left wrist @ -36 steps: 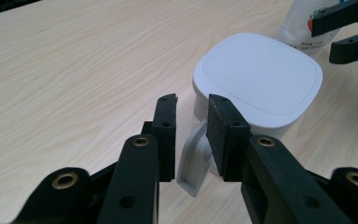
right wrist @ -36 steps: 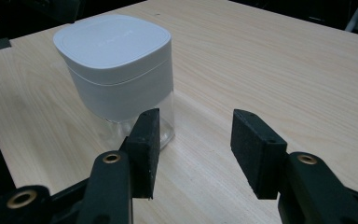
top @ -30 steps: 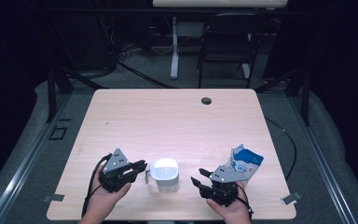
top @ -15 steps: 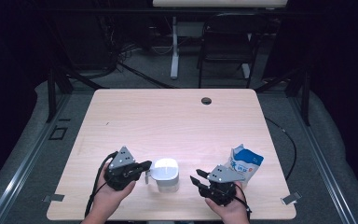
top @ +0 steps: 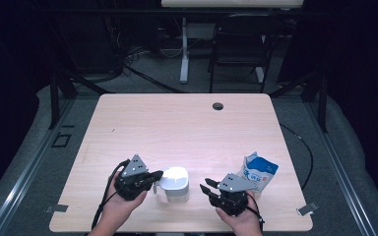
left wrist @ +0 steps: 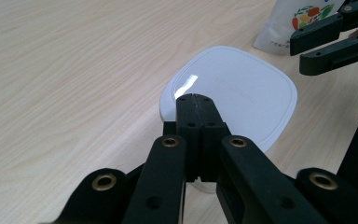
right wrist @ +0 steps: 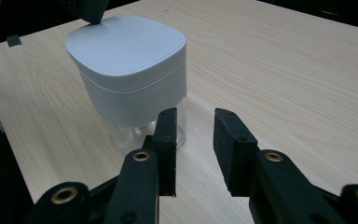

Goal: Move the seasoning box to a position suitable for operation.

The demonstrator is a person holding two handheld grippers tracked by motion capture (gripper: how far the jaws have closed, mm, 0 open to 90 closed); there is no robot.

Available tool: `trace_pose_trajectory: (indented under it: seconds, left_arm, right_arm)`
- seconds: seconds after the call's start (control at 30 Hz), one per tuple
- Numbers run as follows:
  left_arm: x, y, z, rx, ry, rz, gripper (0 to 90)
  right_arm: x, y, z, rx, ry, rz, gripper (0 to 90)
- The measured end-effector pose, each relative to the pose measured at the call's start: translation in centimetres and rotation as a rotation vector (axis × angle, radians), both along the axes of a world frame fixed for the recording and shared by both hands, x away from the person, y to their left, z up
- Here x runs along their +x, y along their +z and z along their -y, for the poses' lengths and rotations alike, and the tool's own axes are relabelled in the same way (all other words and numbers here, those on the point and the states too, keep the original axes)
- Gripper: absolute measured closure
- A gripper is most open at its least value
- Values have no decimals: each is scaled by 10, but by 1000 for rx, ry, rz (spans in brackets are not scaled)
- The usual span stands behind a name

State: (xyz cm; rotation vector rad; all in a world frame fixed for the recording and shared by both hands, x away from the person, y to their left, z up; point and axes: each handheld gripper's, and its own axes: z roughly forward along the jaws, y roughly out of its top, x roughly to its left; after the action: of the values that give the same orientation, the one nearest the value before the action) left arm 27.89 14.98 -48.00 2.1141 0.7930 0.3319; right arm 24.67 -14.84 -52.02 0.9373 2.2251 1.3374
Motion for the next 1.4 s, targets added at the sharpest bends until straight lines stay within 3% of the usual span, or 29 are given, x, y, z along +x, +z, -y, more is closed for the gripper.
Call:
trace_pose_trajectory:
  seconds: [0.37, 0.7, 1.4]
  left_arm:
    - [0, 0, 1, 7, 4, 6, 900]
    - [-1, 0, 1, 7, 8, 11, 900]
    - [-2, -2, -2, -6, 21, 5, 900]
  right_arm:
    - [2, 1, -2, -1, 4, 2, 736]
    - [3, 3, -7, -22, 22, 2, 892]
    - [8, 5, -23, -35, 84, 2, 900]
